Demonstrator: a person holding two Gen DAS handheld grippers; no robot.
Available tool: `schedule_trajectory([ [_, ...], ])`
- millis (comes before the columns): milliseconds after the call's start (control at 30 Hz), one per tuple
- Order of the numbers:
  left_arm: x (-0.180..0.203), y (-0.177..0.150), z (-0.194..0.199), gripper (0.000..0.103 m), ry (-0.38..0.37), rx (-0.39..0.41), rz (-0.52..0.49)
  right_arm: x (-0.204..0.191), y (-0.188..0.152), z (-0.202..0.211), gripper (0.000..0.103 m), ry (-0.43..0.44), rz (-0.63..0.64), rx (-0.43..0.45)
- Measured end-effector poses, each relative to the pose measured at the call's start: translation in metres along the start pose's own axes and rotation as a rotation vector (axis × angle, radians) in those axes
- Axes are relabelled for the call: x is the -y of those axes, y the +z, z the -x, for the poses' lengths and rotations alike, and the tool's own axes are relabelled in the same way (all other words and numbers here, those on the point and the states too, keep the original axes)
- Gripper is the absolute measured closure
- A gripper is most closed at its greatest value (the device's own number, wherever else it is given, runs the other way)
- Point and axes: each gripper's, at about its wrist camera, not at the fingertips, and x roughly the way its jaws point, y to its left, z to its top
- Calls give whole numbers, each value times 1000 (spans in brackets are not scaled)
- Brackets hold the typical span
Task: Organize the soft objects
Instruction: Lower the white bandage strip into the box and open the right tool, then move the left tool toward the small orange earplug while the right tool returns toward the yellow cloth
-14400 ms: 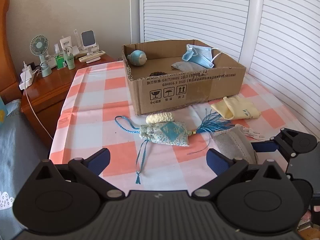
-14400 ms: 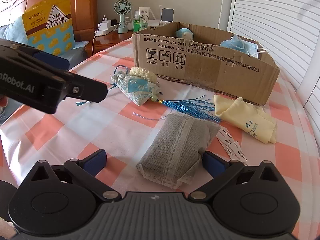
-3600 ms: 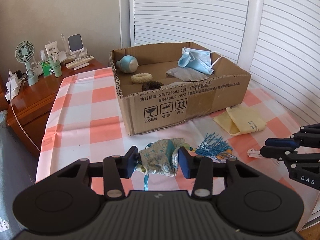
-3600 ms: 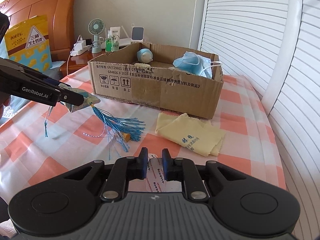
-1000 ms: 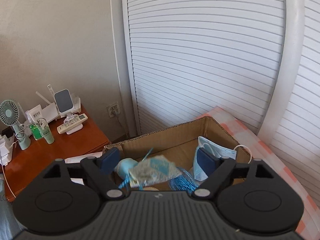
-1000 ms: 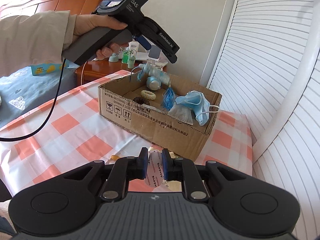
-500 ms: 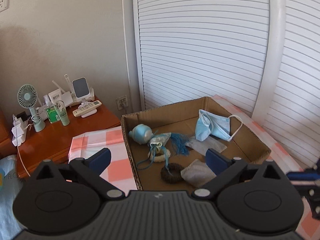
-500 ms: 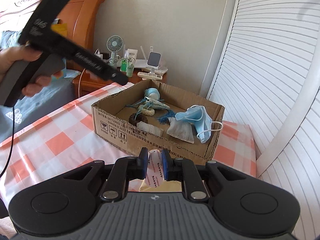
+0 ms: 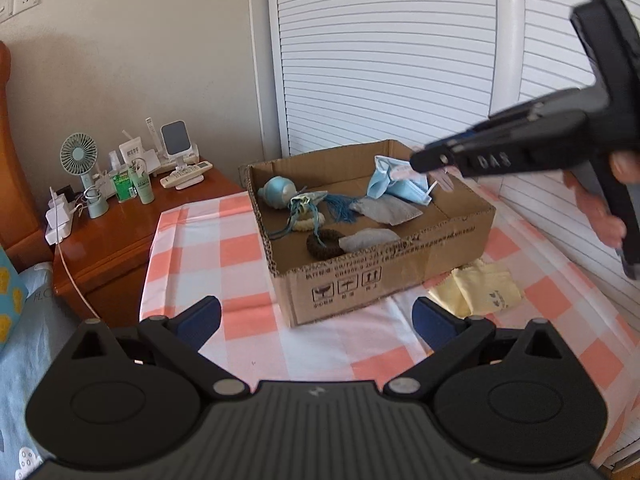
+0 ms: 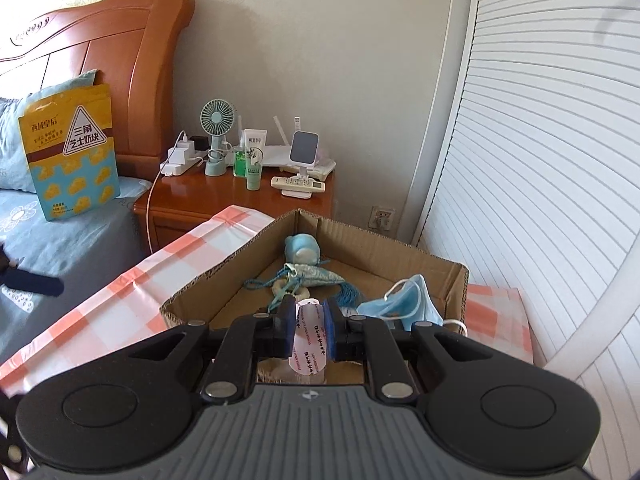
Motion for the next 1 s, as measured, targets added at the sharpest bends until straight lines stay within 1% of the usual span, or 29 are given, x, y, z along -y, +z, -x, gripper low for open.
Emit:
schedule_trajectory([
  [100, -4, -12, 5, 2, 1, -29, 43, 2, 17, -23, 85, 7, -13, -10],
  [233, -9, -18, 14, 2, 18, -24, 70, 5, 35, -58, 85, -18, -30, -41],
  [267, -10, -19, 16, 2, 18, -23, 75, 6, 38, -64, 83, -20, -41, -51],
  [300, -11, -19, 18, 2, 19, -21, 79, 8, 40, -71, 80, -18, -57, -64],
  [367, -13, -20, 21, 2, 24, -14, 83, 9, 40, -80, 66, -30, -80, -86],
  [400, -13, -21, 22, 2, 24, -16, 87, 8, 38, -80, 47, -39, -78, -89],
  [433, -14, -21, 22, 2, 26, -18, 91, 6, 36, -77, 30, -54, -72, -84],
  [500, -16, -22, 21, 2, 26, -22, 95, 4, 29, -69, 18, -73, -62, -71],
  [600, -17, -22, 20, 2, 24, -28, 104, 3, 22, -54, 16, -64, -60, -73],
  [767, -15, -24, 22, 2, 15, -28, 108, 5, 14, -27, 9, -85, -49, -81],
  [867, -14, -26, 24, 2, 16, -27, 107, 6, 9, -13, 8, -96, -58, -72],
  [1000, -11, -27, 28, 2, 12, -27, 103, 7, -2, -1, 3, -105, -87, -66],
])
